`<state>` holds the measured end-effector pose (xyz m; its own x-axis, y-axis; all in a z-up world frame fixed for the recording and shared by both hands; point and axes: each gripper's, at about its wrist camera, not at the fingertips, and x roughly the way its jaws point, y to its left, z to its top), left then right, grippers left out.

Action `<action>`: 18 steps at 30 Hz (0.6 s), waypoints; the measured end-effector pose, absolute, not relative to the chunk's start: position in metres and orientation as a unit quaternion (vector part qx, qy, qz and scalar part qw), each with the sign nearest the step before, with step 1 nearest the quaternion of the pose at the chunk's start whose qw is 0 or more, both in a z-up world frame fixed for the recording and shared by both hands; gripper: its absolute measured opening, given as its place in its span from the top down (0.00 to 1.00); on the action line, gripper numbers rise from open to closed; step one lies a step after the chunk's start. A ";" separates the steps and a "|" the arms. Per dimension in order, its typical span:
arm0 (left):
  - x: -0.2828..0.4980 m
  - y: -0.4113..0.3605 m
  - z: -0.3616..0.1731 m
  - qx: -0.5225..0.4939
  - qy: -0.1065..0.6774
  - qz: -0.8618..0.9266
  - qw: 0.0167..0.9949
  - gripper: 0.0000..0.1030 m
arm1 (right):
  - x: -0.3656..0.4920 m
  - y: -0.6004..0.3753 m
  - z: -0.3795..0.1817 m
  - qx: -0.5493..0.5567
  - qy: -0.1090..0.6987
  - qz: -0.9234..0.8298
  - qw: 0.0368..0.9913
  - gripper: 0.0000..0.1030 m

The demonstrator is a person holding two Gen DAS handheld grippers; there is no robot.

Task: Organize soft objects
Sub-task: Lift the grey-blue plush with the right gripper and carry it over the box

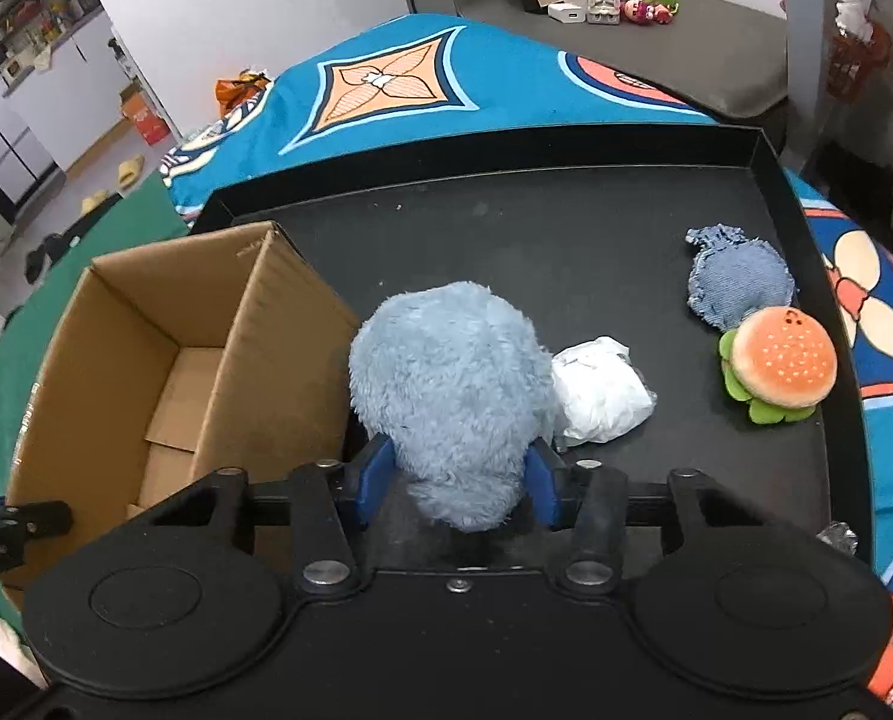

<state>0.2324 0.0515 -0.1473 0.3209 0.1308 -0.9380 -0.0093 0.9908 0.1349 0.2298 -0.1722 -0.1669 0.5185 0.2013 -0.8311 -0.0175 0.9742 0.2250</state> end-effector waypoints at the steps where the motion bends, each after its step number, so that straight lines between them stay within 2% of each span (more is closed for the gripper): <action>1: 0.232 0.051 -0.147 0.054 0.581 0.044 0.811 0.89 | 0.230 -0.172 -0.166 0.092 0.484 0.066 0.868 0.66; 2: 0.232 0.051 -0.148 0.055 0.582 0.044 0.810 0.89 | 0.228 -0.172 -0.163 0.093 0.482 0.068 0.869 0.75; 3: 0.232 0.051 -0.148 0.055 0.582 0.045 0.810 0.89 | 0.229 -0.173 -0.162 0.094 0.481 0.070 0.869 0.78; 6: 0.232 0.050 -0.147 0.055 0.581 0.046 0.811 0.89 | 0.227 -0.174 -0.157 0.095 0.476 0.073 0.871 0.80; 9: 0.231 0.049 -0.146 0.057 0.581 0.044 0.811 0.89 | 0.227 -0.174 -0.158 0.091 0.476 0.073 0.871 0.79; 11: 0.230 0.049 -0.145 0.057 0.582 0.043 0.810 0.89 | 0.229 -0.174 -0.163 0.099 0.484 0.071 0.867 0.69; 12: 0.229 0.050 -0.145 0.057 0.581 0.042 0.811 0.89 | 0.229 -0.175 -0.165 0.104 0.487 0.070 0.864 0.58; 13: 0.228 0.050 -0.144 0.057 0.580 0.042 0.812 0.89 | 0.231 -0.175 -0.168 0.105 0.489 0.067 0.863 0.52; 14: 0.228 0.050 -0.144 0.057 0.579 0.041 0.812 0.89 | 0.231 -0.174 -0.170 0.102 0.489 0.061 0.864 0.40; 15: 0.227 0.050 -0.144 0.058 0.578 0.041 0.813 0.89 | 0.231 -0.173 -0.172 0.098 0.487 0.059 0.866 0.33; 18: 0.227 0.050 -0.144 0.056 0.578 0.041 0.813 0.89 | 0.233 -0.169 -0.176 0.093 0.487 0.064 0.866 0.31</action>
<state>0.2273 0.0502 -0.1438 0.3286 0.1323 -0.9351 -0.0021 0.9902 0.1393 0.2332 -0.1686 -0.1759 0.5181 0.2018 -0.8312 -0.0216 0.9745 0.2231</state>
